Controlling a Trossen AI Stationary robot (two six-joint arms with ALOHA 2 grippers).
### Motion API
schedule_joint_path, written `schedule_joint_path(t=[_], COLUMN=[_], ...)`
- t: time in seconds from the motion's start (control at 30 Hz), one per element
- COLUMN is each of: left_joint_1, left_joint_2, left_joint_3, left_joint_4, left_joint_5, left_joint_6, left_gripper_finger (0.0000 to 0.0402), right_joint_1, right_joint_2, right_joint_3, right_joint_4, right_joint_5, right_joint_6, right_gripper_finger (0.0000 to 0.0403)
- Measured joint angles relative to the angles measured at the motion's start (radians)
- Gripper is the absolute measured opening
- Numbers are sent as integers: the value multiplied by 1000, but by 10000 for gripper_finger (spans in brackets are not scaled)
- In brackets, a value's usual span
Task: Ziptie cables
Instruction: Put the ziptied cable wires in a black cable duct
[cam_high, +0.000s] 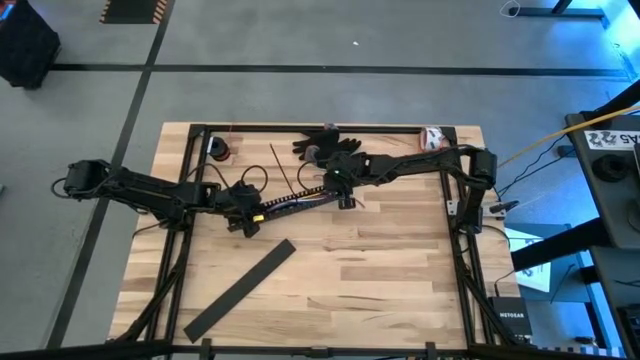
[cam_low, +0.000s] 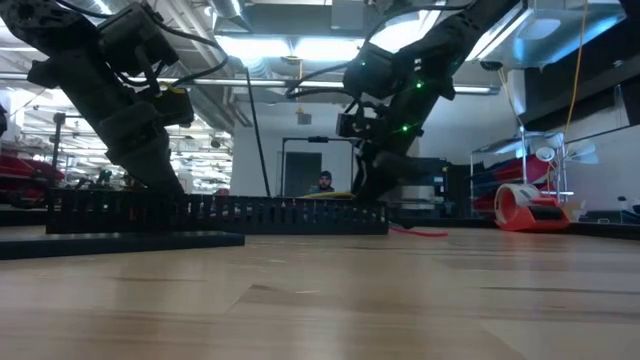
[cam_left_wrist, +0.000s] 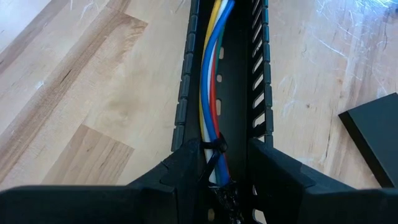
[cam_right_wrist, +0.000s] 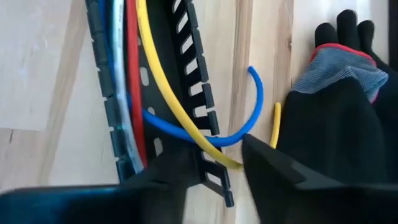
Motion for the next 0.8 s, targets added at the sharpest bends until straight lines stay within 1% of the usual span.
schedule_joint_path(t=[0.17,0.2,0.23,0.33,0.4,0.5,0.57,0.63,0.73,0.8], left_joint_1=[0,0,1,2,2,2,2,2,2,2], left_joint_2=[0,0,0,0,-1,-2,-2,-1,-1,-1], left_joint_3=[0,0,0,0,2,5,5,3,2,1], left_joint_4=[0,0,0,3,3,1,2,4,2,-11], left_joint_5=[0,0,0,-1,-2,-6,-7,-7,-10,-8], left_joint_6=[23,26,28,26,12,-14,-30,-32,-34,-34], left_gripper_finger=[133,133,133,133,133,133,133,133,133,133], right_joint_1=[0,0,0,8,11,33,50,64,69,71], right_joint_2=[-6,-7,-14,-32,-50,-64,-64,-64,-61,-47], right_joint_3=[0,0,0,22,70,161,193,193,160,145], right_joint_4=[-16,-16,-23,-78,-184,-375,-441,-434,-362,-338], right_joint_5=[1,3,2,24,36,39,38,46,74,51], right_joint_6=[0,0,0,35,77,186,258,269,267,295], right_gripper_finger=[28,16,12,19,17,7,4,6,8,8])
